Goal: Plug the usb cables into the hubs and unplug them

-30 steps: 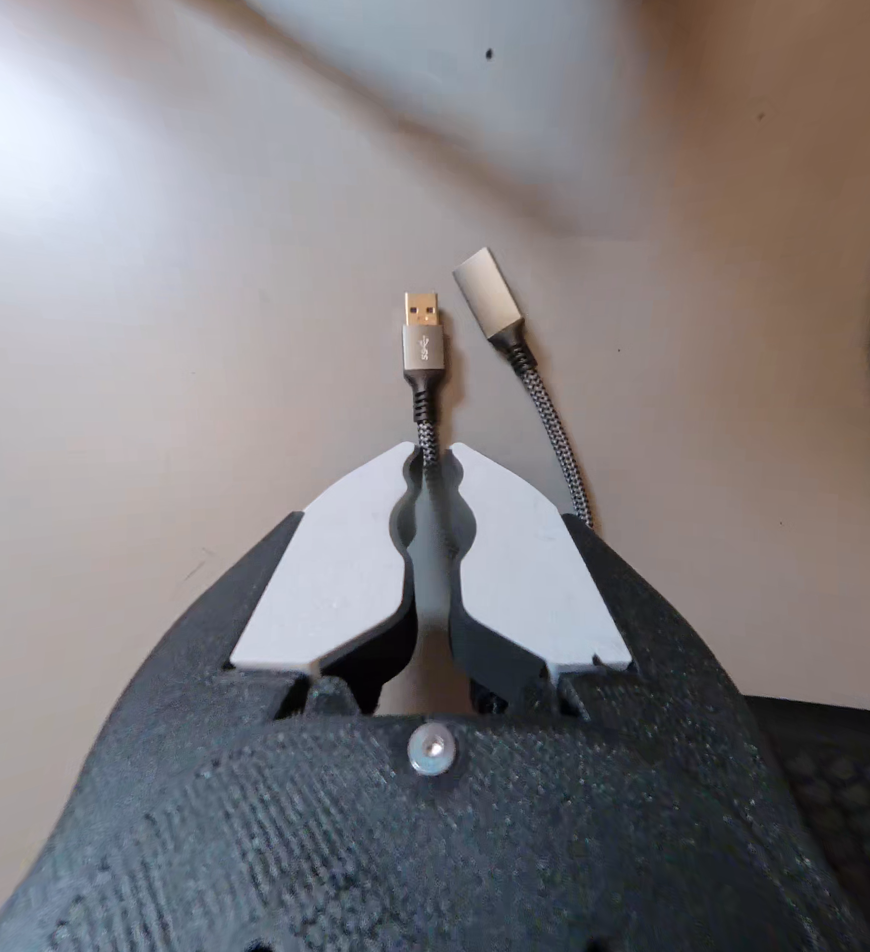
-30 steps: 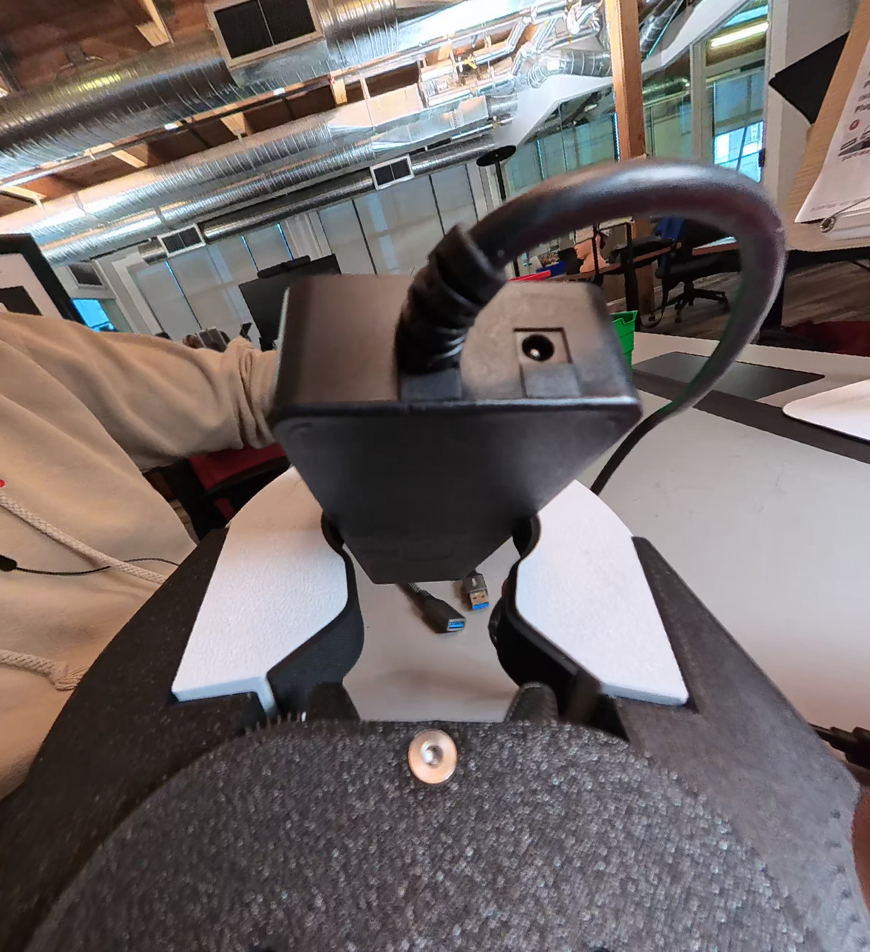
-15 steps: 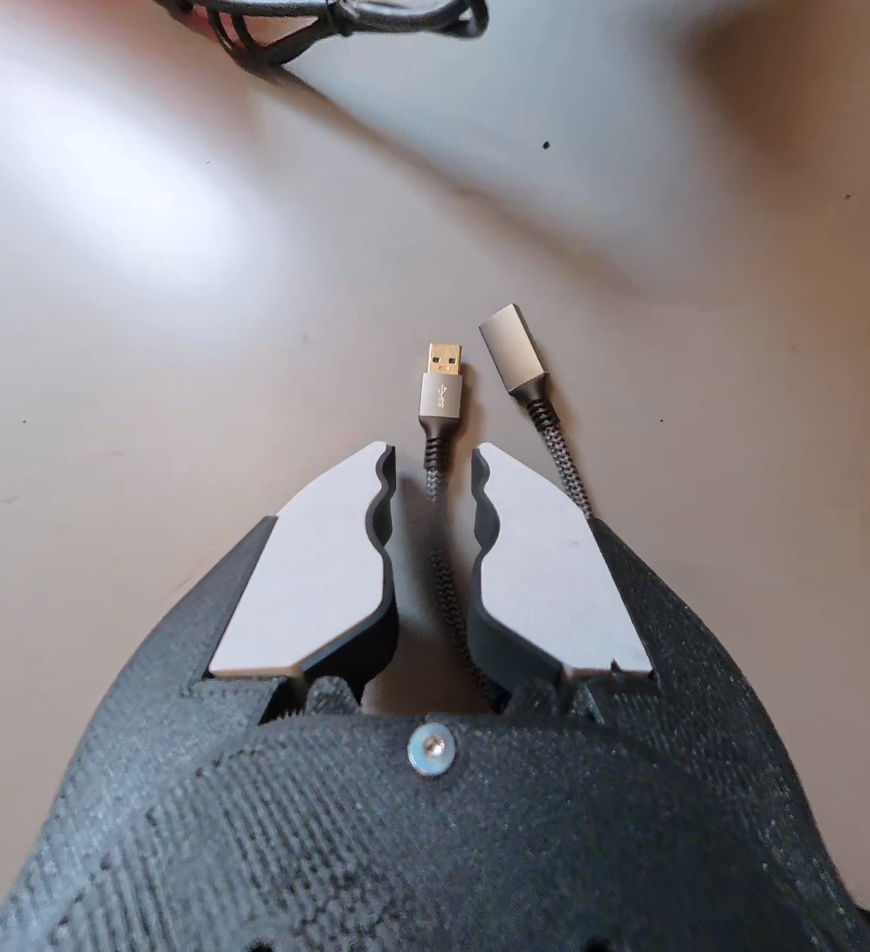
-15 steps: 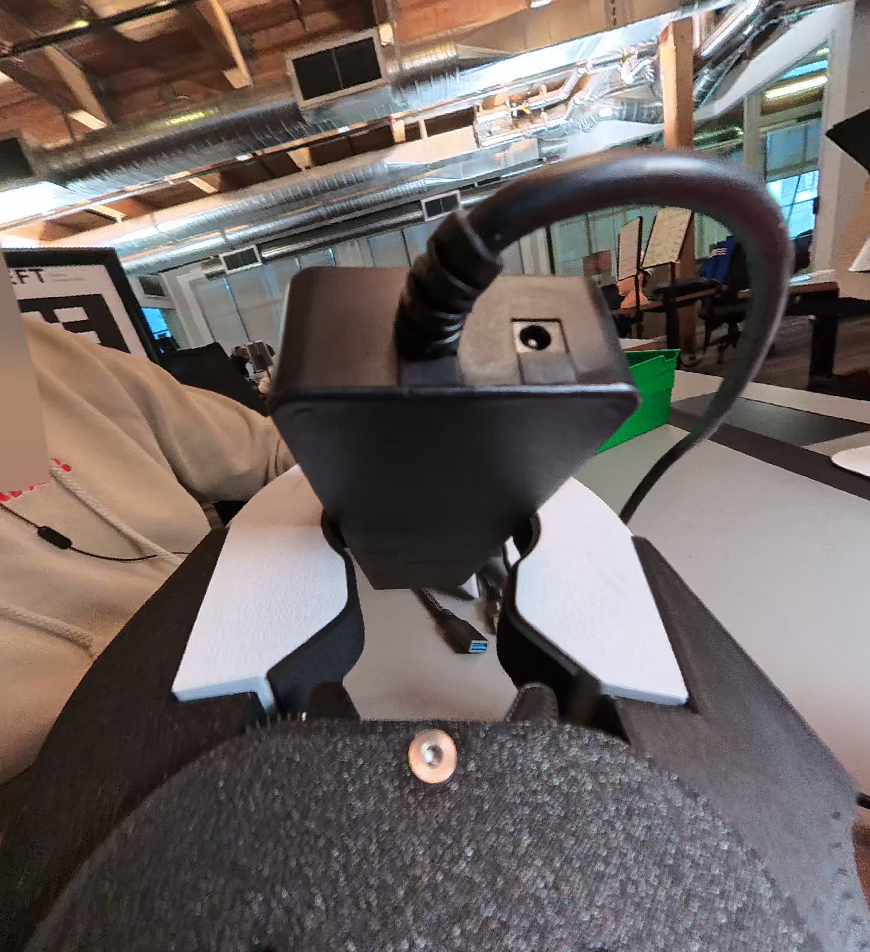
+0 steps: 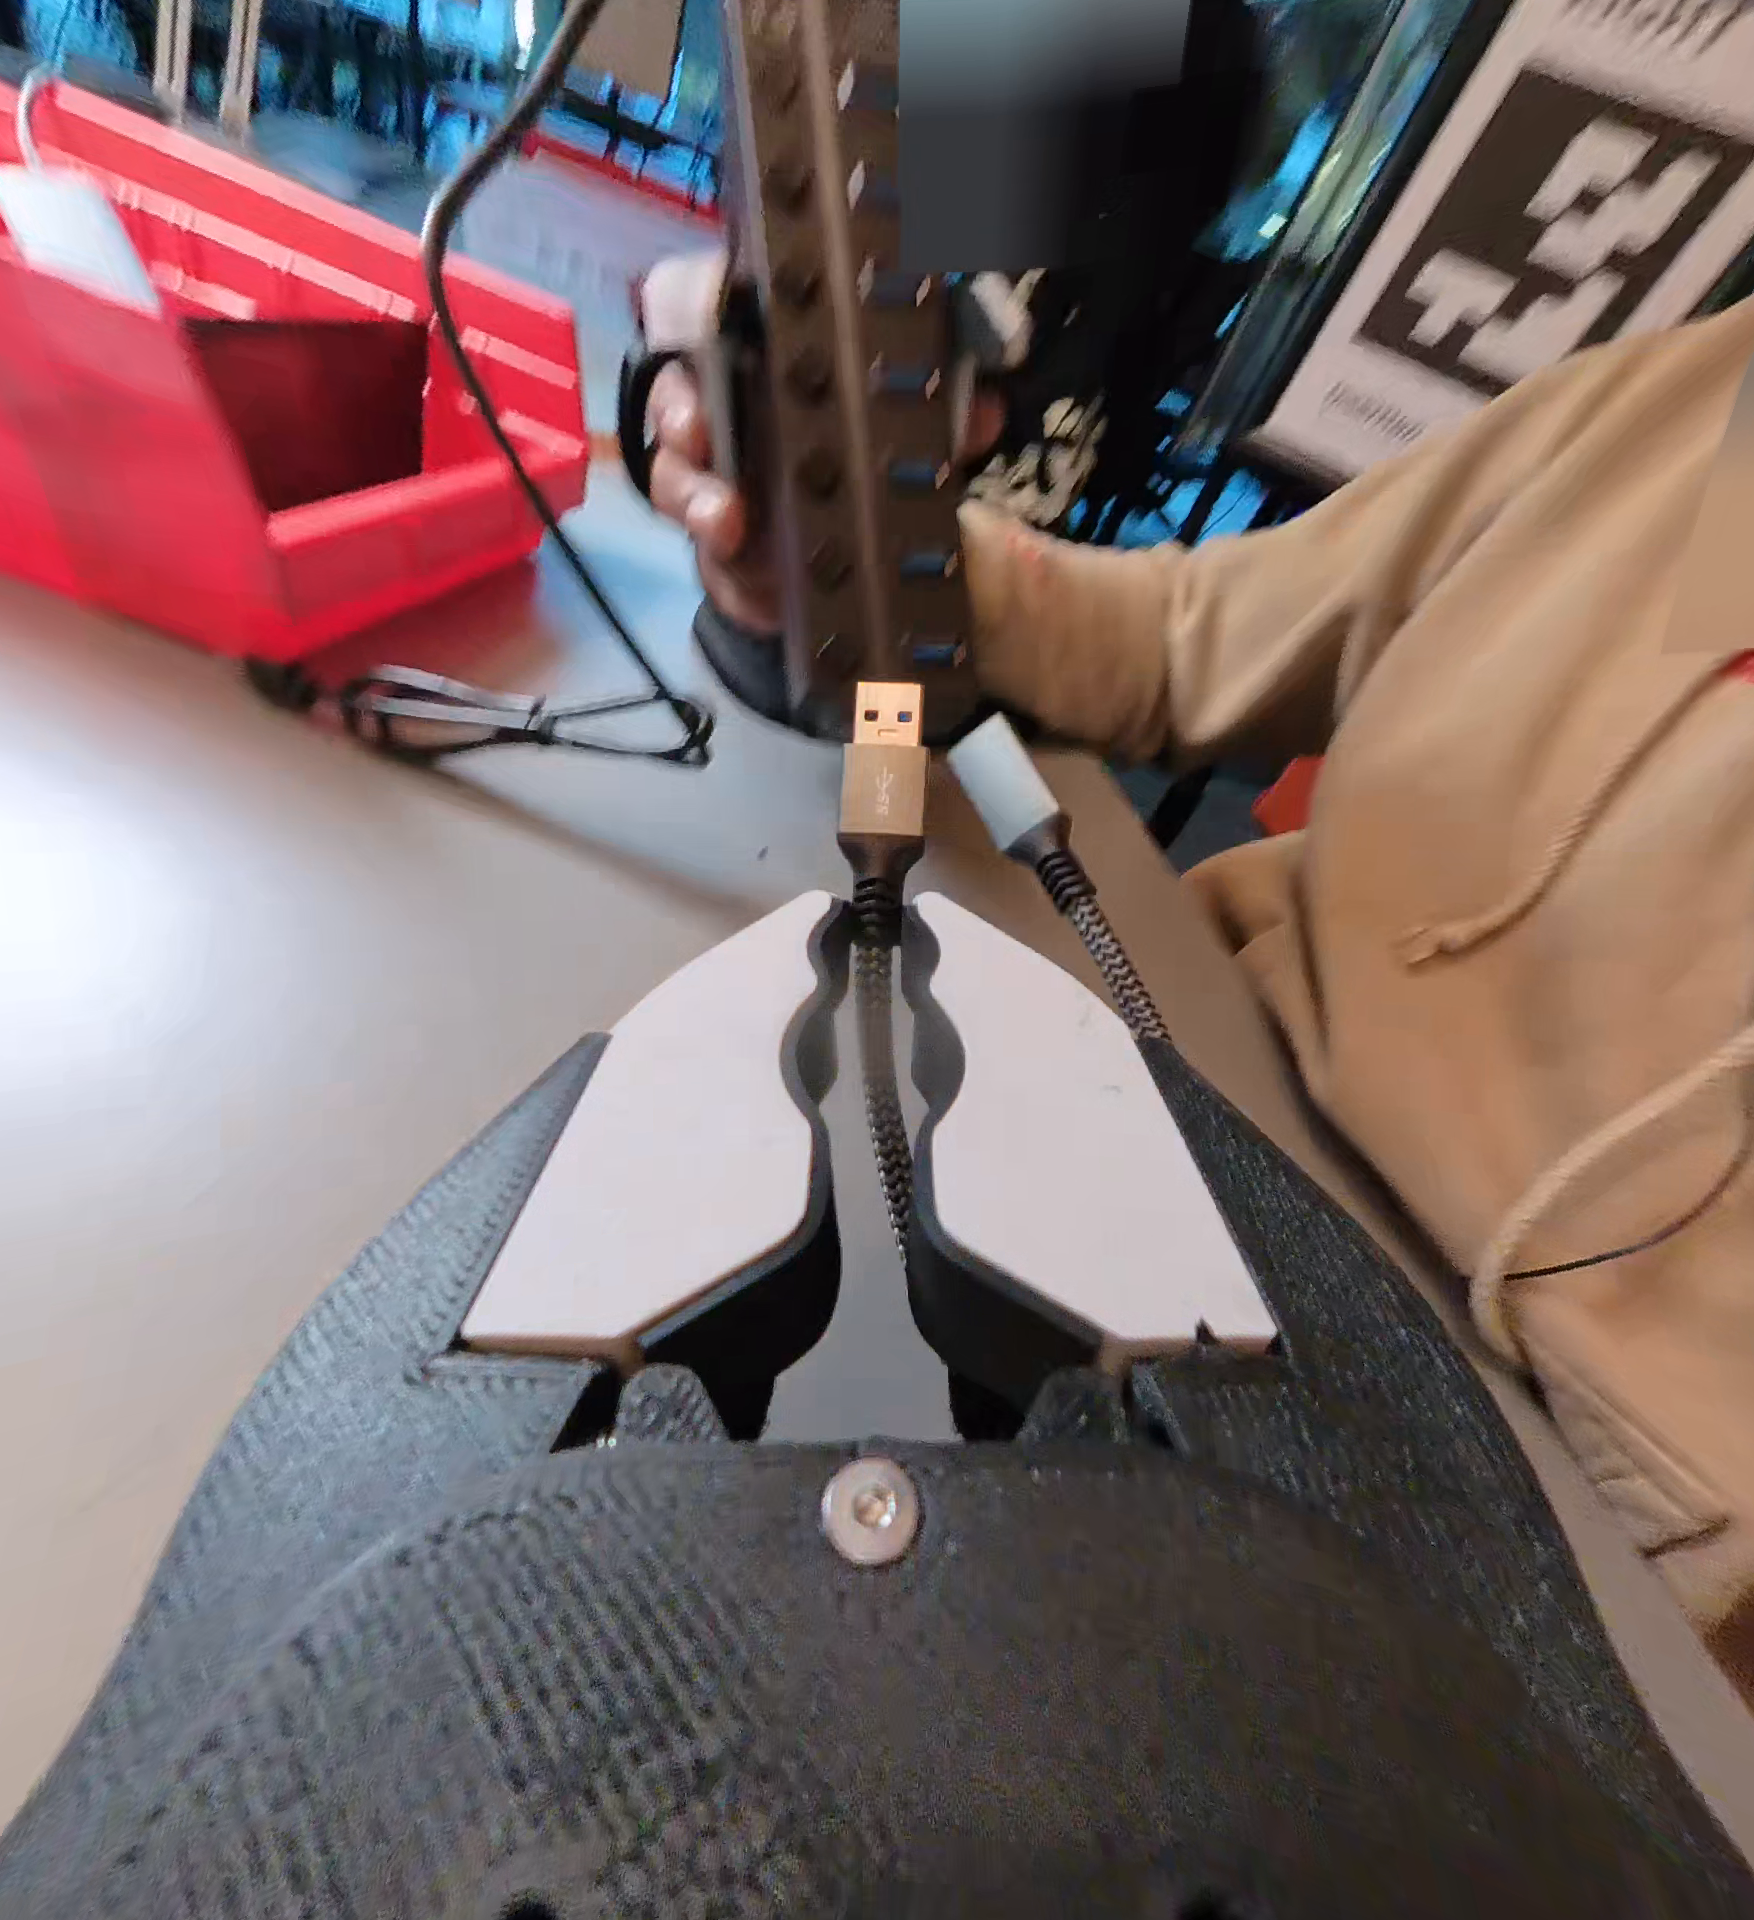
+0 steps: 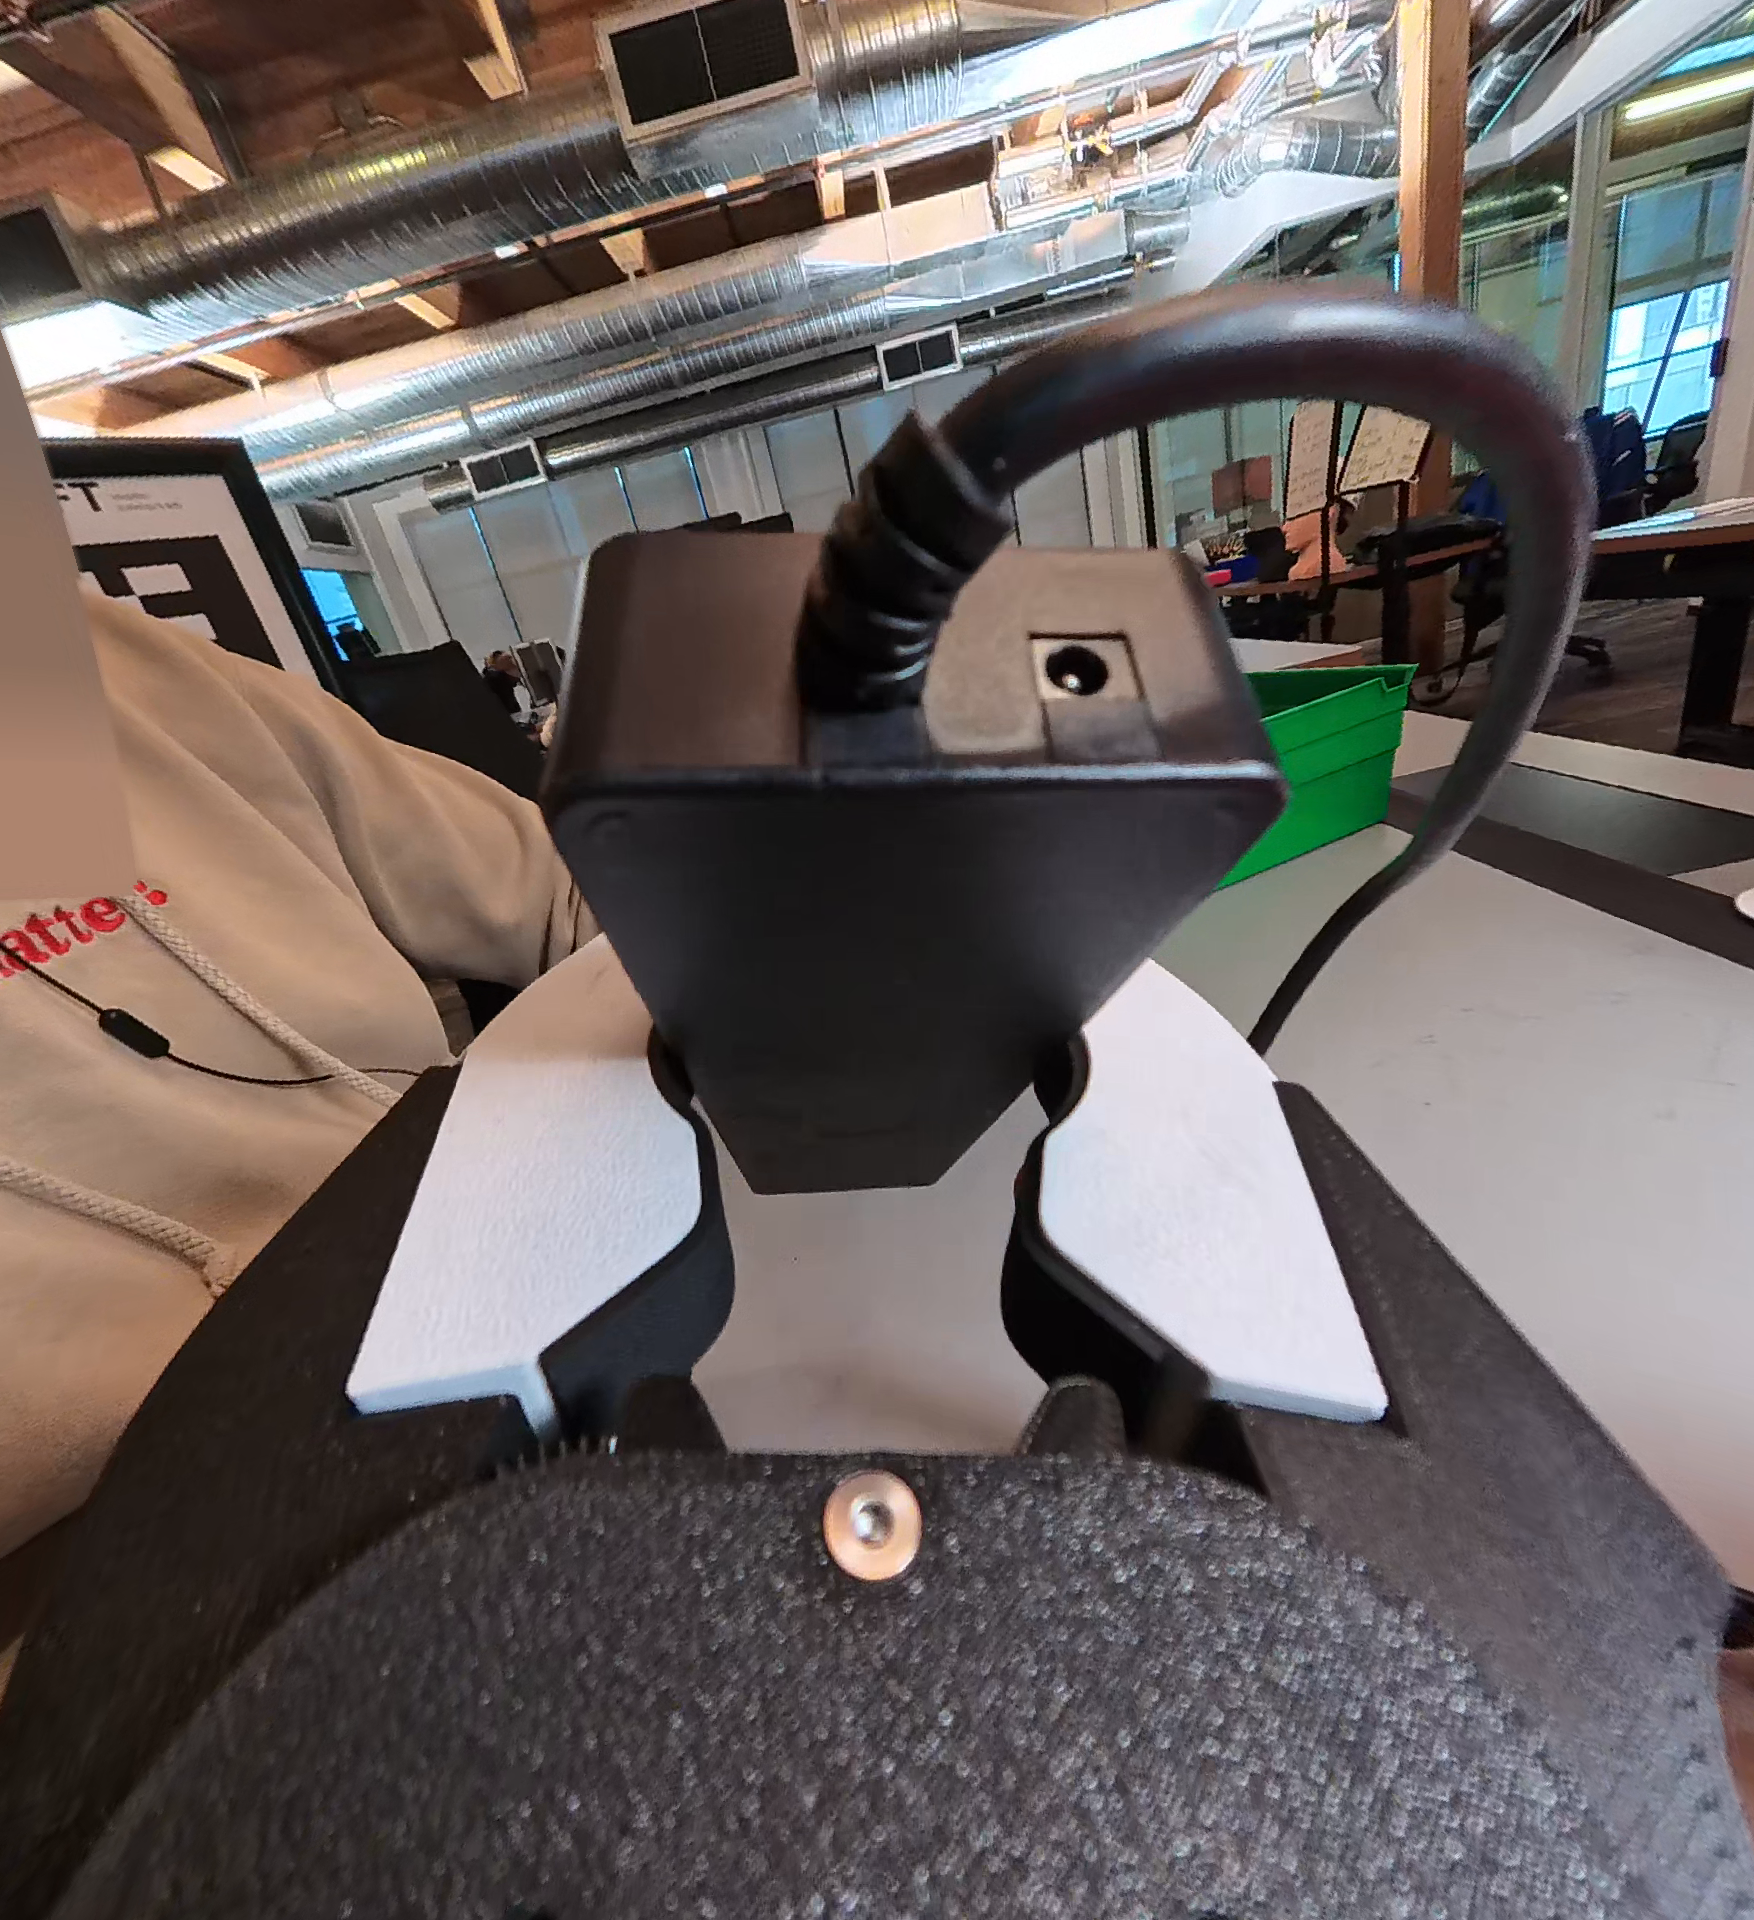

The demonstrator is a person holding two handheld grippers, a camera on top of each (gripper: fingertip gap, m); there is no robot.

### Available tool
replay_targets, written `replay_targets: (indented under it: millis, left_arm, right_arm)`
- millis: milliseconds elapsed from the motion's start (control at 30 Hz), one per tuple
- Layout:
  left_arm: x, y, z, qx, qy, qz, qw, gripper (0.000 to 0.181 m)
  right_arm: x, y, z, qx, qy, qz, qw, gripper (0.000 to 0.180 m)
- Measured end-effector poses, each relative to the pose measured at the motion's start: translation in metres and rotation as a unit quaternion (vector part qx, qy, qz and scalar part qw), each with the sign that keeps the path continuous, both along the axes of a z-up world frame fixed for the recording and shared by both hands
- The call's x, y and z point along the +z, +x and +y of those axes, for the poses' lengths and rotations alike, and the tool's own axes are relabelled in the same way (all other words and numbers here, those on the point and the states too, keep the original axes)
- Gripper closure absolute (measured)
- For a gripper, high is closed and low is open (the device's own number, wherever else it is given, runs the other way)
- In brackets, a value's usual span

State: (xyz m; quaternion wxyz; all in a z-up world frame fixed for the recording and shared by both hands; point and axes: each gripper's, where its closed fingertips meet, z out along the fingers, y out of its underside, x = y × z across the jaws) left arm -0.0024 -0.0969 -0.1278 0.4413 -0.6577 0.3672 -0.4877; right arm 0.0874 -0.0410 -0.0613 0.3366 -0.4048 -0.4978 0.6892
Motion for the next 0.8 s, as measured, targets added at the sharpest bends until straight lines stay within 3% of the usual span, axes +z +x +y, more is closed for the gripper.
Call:
replay_targets:
  millis: [100, 300, 500, 800]
  left_arm:
    - [0.014, 0.002, -0.006, -0.014, 0.01, -0.036, 0.999, 0.171]
    - [0.01, 0.007, -0.006, -0.006, -0.001, -0.022, 1.0, 0.171]
    - [0.007, 0.021, 0.003, 0.052, -0.017, 0.098, 0.994, 0.171]
    - [0.018, 0.052, 0.003, 0.056, -0.03, 0.196, 0.979, 0.171]
  right_arm:
    - [-0.001, -0.001, -0.001, 0.0, 0.001, -0.002, 1.0, 0.116]
    - [-0.003, -0.002, -0.002, -0.002, 0.006, -0.008, 1.0, 0.116]
    - [-0.016, -0.008, -0.004, -0.007, 0.032, -0.039, 0.999, 0.116]
    - [-0.025, -0.013, -0.013, 0.003, 0.057, -0.057, 0.997, 0.116]
